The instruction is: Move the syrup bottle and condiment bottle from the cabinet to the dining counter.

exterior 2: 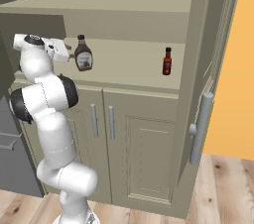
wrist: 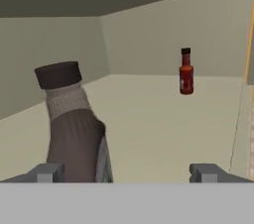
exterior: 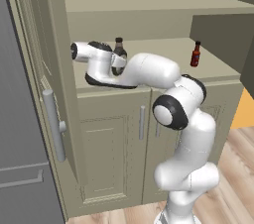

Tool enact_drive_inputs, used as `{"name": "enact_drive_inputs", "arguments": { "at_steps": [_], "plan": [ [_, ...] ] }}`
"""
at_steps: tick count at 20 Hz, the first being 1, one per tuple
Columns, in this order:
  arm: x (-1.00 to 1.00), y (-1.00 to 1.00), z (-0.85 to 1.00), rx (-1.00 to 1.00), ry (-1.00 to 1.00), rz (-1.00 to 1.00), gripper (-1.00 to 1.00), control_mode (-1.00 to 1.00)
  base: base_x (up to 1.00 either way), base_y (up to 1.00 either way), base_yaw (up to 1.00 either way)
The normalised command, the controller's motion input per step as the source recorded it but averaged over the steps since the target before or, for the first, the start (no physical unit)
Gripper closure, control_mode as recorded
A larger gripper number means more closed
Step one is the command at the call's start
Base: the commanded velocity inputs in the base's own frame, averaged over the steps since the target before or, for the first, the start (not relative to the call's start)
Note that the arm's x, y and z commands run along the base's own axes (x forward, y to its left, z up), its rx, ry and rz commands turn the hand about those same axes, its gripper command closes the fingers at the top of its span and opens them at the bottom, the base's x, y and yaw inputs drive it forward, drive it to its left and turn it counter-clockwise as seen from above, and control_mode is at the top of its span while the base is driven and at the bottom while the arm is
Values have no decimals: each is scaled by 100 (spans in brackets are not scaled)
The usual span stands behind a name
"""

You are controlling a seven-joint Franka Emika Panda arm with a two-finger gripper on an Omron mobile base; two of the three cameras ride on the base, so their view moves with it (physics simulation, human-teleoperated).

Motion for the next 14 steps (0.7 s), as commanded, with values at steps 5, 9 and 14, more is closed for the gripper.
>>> {"name": "enact_drive_inputs", "arguments": {
  "at_steps": [5, 9, 14],
  "plan": [
    [37, 0, 0, 0, 0, 0, -100, -100, 0, 0, 0],
    [37, 0, -4, 0, 0, 0, -100, -100, 0, 0, 0],
    [33, 0, -7, 0, 0, 0, -100, -100, 0, 0, 0]
  ]
}}
